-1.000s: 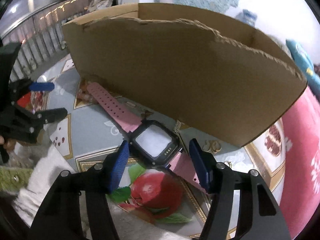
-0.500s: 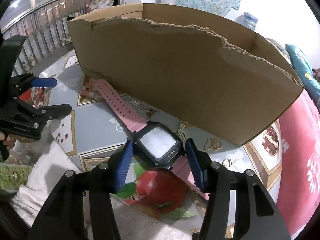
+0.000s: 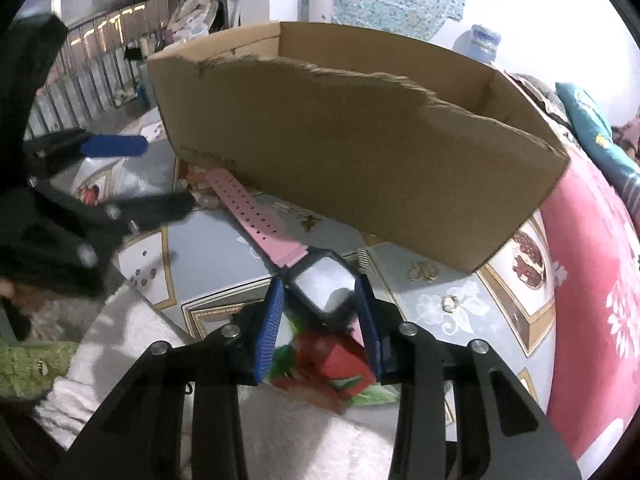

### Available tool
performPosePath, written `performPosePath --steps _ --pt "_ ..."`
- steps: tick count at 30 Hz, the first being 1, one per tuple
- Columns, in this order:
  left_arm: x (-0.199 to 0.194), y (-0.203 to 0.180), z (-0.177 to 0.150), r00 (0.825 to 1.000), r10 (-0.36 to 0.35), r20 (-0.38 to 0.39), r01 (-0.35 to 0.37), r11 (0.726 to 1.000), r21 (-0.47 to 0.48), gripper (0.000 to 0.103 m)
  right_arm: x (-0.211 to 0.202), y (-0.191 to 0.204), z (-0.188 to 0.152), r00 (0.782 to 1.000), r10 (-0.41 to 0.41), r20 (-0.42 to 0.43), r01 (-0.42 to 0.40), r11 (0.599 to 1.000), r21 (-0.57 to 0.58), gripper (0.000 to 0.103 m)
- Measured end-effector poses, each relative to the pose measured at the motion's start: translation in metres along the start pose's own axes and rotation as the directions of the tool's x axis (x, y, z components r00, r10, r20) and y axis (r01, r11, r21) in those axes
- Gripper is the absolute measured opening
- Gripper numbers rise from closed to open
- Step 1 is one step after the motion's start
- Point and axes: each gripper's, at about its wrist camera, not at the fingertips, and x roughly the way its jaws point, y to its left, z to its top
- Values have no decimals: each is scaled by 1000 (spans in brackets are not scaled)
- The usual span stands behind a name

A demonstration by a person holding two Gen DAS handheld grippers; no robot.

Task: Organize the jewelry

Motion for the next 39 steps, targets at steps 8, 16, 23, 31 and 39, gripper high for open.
performPosePath --steps 8,16,23,31,39 --pt "15 -33 10 1000 22 18 -23 994 104 96 6 -37 -5 989 136 -56 -132 989 62 56" --pt "28 -50 14 996 82 22 -85 981 172 96 9 -35 -12 958 267 -108 -265 964 37 56" --pt "37 -56 12 994 108 1 -106 974 199 96 -2 -61 -5 927 369 -65 -362 927 97 56" --pt "39 -57 14 995 103 -6 -100 976 195 96 10 -89 14 950 307 -50 -297 944 146 33" --pt "39 -51 9 996 89 3 -88 977 192 96 31 -70 33 930 350 -117 -346 937 50 31"
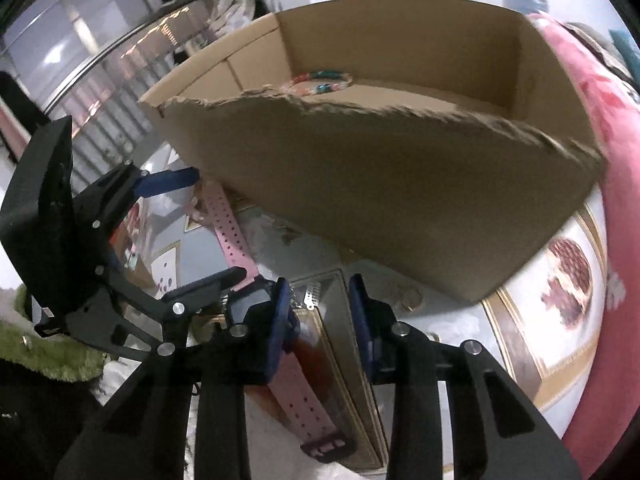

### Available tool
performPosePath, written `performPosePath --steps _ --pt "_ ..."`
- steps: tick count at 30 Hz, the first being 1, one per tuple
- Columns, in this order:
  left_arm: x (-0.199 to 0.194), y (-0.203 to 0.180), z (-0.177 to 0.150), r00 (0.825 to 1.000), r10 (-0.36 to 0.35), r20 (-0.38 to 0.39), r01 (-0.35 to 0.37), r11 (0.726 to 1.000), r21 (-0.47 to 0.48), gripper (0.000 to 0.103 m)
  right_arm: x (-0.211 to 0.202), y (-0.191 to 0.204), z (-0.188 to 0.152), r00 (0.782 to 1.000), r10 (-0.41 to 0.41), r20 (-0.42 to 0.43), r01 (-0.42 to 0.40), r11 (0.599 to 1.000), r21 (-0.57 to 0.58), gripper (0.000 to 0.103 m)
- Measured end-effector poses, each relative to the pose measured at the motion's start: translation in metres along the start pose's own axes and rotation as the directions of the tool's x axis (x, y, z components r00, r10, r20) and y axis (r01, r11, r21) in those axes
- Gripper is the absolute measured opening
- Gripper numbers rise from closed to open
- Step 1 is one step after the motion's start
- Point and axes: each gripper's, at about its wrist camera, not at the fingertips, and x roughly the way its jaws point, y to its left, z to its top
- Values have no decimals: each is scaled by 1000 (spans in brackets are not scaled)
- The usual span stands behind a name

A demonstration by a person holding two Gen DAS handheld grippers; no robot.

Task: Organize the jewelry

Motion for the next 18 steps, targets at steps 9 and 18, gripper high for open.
performPosePath --steps 9,18 --pt "-2 2 -4 1000 -5 18 5 1000 -2 96 18 18 6 986 -130 -101 104 968 -230 27" --pt "-1 7 -7 1000 -16 21 16 1000 -16 96 9 5 5 974 -220 -58 206 961 -185 25"
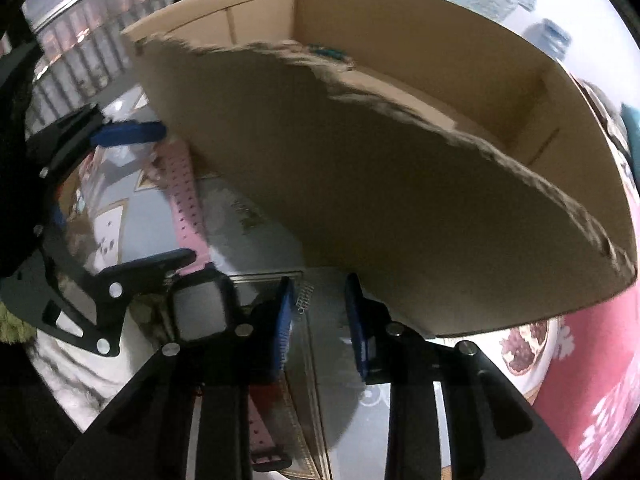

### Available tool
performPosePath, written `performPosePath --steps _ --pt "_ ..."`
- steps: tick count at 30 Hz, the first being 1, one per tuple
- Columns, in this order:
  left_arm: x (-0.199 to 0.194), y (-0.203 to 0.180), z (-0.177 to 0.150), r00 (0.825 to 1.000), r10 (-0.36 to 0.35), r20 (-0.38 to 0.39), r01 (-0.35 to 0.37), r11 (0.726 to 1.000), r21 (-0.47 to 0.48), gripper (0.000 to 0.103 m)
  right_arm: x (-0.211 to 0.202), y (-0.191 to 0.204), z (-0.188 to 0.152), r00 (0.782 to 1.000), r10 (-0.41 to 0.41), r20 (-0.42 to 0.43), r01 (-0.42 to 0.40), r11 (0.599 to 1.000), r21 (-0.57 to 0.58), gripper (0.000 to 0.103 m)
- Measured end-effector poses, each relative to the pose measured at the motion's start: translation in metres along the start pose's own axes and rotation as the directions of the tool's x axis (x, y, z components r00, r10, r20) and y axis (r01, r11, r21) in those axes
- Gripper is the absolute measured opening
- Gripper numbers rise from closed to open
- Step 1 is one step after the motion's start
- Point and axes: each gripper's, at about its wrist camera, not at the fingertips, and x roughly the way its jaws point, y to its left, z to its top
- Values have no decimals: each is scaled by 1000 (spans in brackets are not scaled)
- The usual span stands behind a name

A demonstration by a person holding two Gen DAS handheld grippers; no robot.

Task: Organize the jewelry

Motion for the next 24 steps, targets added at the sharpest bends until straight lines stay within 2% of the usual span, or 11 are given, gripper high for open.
performPosePath --steps 7,13,14,16,18,21,24 --pt "0 1 0 1000 0 -3 0 1000 -2 96 -8 -4 -4 999 -33 16 33 999 25 23" --pt "1 6 1 1000 0 -6 0 1000 -7 96 -42 -10 -20 995 47 87 -54 995 82 25" --pt "1 7 1 1000 5 -10 -6 1000 -5 96 -45 -8 -22 994 58 95 -66 995 81 27" --pt "1 6 1 1000 9 -9 -9 1000 -2 96 -55 -1 -32 990 84 117 -92 993 68 46" --pt "0 7 2 1000 13 -3 -13 1000 -3 96 -57 17 -37 987 97 127 -103 994 43 52" --pt "-6 10 3 1000 22 17 -22 1000 -9 96 -47 37 -45 990 84 110 -86 996 13 54" --pt "-14 16 4 999 24 33 -23 999 -29 96 -34 56 -46 994 19 109 -15 999 -37 54"
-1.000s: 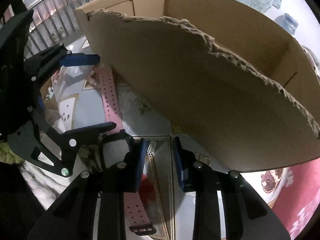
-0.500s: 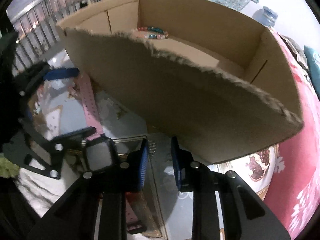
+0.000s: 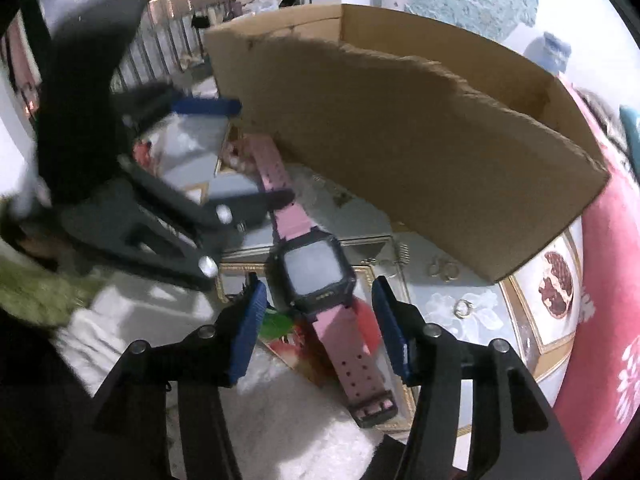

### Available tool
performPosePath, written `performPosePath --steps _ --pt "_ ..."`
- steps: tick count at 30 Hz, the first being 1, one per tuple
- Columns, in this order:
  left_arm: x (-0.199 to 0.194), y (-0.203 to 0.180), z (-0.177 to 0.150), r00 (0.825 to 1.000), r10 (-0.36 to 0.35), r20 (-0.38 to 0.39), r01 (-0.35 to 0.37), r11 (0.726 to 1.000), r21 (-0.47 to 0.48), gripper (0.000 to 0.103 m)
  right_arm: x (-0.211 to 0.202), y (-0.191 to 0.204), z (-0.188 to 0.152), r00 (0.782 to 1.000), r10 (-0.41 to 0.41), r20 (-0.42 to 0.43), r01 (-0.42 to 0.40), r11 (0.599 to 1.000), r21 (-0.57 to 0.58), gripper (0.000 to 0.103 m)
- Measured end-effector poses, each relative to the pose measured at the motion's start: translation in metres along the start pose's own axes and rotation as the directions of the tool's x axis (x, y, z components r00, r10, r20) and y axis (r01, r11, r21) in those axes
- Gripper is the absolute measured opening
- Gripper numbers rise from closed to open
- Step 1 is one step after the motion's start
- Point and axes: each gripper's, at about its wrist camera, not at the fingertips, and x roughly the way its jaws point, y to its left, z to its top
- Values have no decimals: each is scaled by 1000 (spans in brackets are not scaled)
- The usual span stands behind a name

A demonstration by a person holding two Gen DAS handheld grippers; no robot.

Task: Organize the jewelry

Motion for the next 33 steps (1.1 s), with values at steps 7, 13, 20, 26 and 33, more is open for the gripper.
performPosePath --steps 7,13,20,26,33 --pt "-20 3 -4 999 -6 33 5 1000 27 86 10 4 -6 999 -35 -2 35 999 -25 44" --pt "-24 -10 -9 999 -40 26 37 993 115 65 3 -28 -10 992 123 8 -124 987 105 43" --pt "-24 -43 -17 997 -47 55 25 940 340 57 1 -72 -18 927 373 45 -370 886 280 43" --pt "-15 -61 -20 997 -39 59 7 886 463 45 4 -89 -22 878 473 69 -468 820 329 43" --pt "-4 -58 -14 996 -82 21 64 894 444 18 10 -94 -25 851 517 94 -513 781 356 44"
